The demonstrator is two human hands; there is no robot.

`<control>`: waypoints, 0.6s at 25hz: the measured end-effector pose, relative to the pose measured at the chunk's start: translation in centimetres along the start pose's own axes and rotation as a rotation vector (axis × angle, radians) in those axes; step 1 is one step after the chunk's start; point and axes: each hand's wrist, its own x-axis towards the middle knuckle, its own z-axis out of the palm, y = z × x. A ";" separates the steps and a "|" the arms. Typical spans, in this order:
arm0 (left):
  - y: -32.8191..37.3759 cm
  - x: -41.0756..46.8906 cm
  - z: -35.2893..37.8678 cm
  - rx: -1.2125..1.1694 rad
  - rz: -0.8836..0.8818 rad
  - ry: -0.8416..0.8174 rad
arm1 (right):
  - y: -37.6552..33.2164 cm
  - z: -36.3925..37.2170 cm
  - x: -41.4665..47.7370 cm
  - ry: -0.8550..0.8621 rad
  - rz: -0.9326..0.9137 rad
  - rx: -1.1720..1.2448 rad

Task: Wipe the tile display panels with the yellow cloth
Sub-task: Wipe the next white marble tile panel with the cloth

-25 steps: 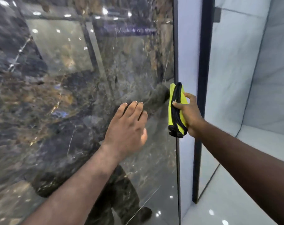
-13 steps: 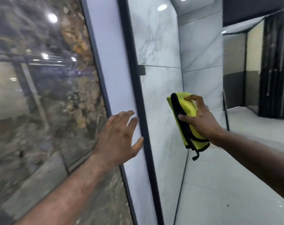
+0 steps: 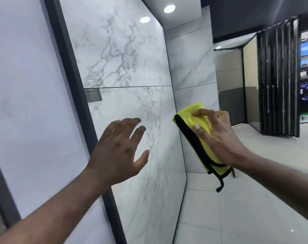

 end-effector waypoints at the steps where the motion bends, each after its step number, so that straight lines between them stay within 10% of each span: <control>1: 0.3 1.2 1.0 0.017 -0.009 -0.004 | 1.0 0.2 1.4 -0.012 -0.030 0.007; 15: -14.5 4.0 16.1 0.374 -0.349 0.103 | 2.5 24.2 24.2 -0.125 -0.311 0.416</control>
